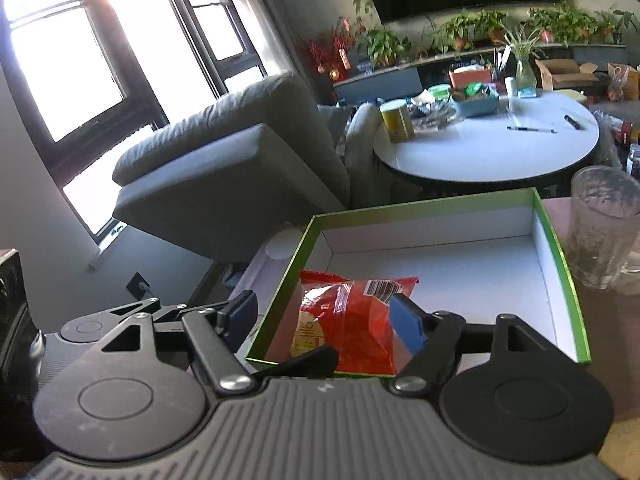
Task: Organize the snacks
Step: 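Move the right gripper to the red biscuit pack and grasp it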
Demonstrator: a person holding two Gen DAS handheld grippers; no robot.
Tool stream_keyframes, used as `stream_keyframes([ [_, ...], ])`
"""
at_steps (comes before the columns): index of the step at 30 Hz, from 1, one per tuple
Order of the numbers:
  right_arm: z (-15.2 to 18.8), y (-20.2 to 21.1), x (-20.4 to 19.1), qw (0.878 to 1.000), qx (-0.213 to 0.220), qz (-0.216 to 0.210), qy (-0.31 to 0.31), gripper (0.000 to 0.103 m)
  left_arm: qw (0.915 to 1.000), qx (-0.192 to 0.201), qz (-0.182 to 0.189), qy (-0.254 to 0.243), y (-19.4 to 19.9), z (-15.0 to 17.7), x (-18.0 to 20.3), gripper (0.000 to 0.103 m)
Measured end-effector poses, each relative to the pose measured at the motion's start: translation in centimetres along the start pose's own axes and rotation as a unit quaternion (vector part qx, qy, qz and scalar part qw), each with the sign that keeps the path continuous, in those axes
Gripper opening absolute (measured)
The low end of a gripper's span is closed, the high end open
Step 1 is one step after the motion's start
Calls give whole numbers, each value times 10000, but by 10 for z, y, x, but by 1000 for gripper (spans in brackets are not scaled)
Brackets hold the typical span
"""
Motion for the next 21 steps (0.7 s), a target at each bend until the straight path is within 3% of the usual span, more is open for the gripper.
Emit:
stream_keyframes([
  [11,19,40,-7,9997,188,-89,147,55,9995,55,-277,158,46,22,-3,85],
  [21,57,43,-6,9995,-204,-107,227,55,9972,-96,-586,464,78,65,-22,85],
])
Point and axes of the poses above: each gripper's, at about its wrist camera, not at the fingertips, and y roughly against the way its jaws point, x to its right, z to its underside, the point moved 7 cm from there along -y, roughly the way its jaws point, and after that the axes turned 8 degrees about -y, right-handed, at the moved point
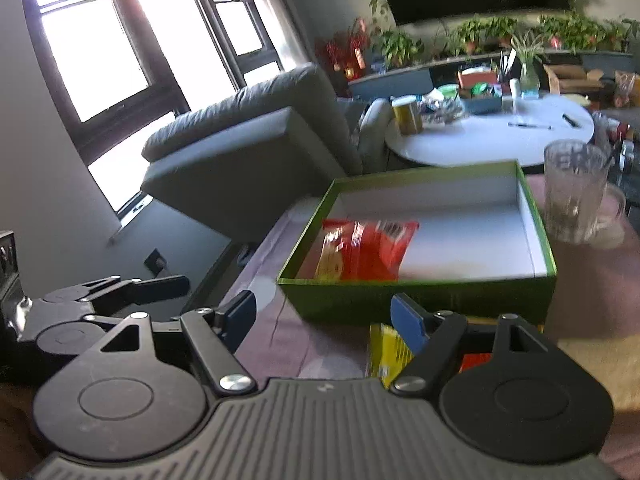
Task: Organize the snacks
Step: 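Move the right gripper to the red biscuit pack and grasp it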
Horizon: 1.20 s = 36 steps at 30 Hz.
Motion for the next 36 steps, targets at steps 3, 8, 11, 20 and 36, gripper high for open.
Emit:
stream_keyframes([
  [3,8,1,-3,10000,-75,-2,34,55,9999,-87,-56,95,6,16,-7,85],
  [8,22,6,-10,9996,-220,-106,126,55,9996,-213,-106,172,16,43,-14,85],
  [11,33,7,-15,9986,-428,-279,98,55,9994,-276,-88,212,22,59,-16,85],
  [20,75,-8,-32,9911,-1238,-444,219,55,9965,-628,258,496,26,104,-18,65],
  [36,102,-39,-39,9785,-2024,-389,-53,46,9914,-893,673,674,10,127,-21,59],
])
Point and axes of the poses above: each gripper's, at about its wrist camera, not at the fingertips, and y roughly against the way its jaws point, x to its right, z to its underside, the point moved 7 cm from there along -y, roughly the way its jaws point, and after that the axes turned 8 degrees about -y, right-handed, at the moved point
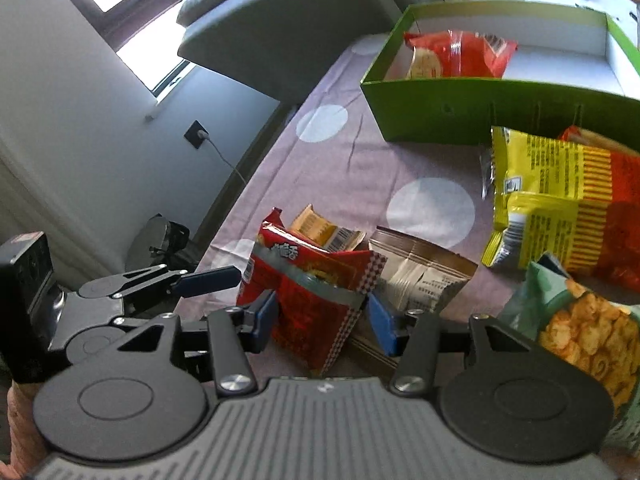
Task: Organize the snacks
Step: 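Move the right gripper to the red biscuit pack and grasp it, then carry the red biscuit pack into the green box and release it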
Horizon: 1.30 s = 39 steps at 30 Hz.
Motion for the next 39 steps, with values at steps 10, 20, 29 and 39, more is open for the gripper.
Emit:
stream_keyframes([
  [10,0,-11,-7,9999,-112,106,38,47,9993,47,345,-165,-3,-1,9,58],
  [20,-9,0,-16,9991,271,148,284,46,9978,339,431,-369,15,-23,28,58],
  [29,-33,33,-7,9956,881,120,291,46,9932,709,404,-828,19,-75,58,59],
  [39,-78,73,30,9862,1640,241,29,46,9858,919,480,-1324,-10,-138,104,59],
])
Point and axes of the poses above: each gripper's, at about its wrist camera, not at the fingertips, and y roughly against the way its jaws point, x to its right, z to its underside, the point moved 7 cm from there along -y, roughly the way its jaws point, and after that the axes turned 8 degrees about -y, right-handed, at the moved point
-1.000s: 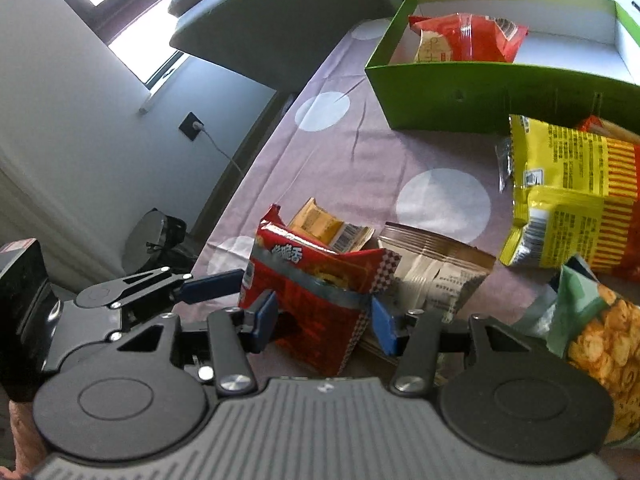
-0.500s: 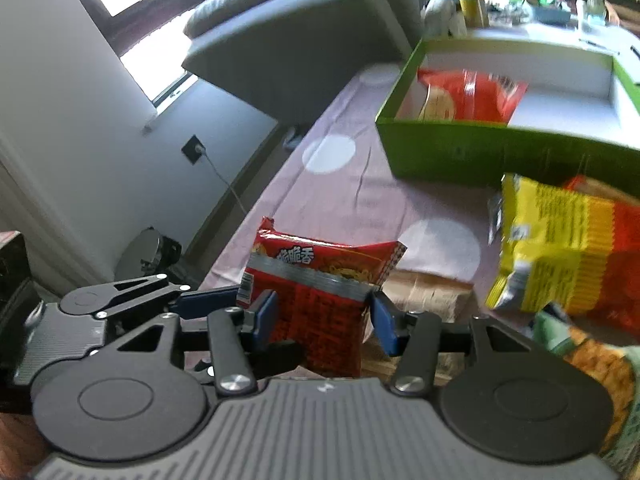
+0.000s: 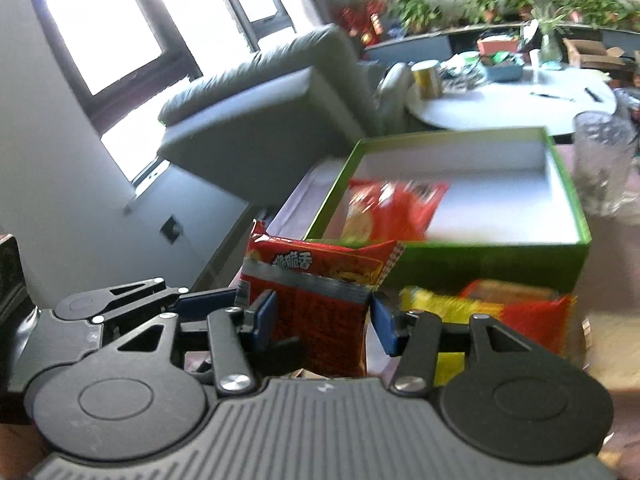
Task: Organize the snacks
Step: 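Carry the red biscuit pack into the green box and release it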
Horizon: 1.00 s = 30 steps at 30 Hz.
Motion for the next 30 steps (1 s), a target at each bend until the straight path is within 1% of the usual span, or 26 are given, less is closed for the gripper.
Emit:
stream_keyframes([
  [7,-33,2,37,9986,378,326,-153,46,9997,-32,185,-126,-46,-37,16,59],
  [13,-57,-1,60,9970,589,451,-216,47,9993,-156,271,-192,-78,-53,21,59],
  [18,-70,-16,76,9969,574,446,-308,47,9992,-271,248,-161,-99,-59,16,59],
  [23,-75,-29,92,9967,525,423,-442,47,9988,-416,217,-159,-120,-64,11,59],
  [26,-77,-38,100,9965,488,430,-530,48,9983,-527,166,-201,-131,-63,10,59],
  [30,-79,-51,110,9963,397,404,-653,48,9976,-668,143,-133,-145,-60,3,59],
])
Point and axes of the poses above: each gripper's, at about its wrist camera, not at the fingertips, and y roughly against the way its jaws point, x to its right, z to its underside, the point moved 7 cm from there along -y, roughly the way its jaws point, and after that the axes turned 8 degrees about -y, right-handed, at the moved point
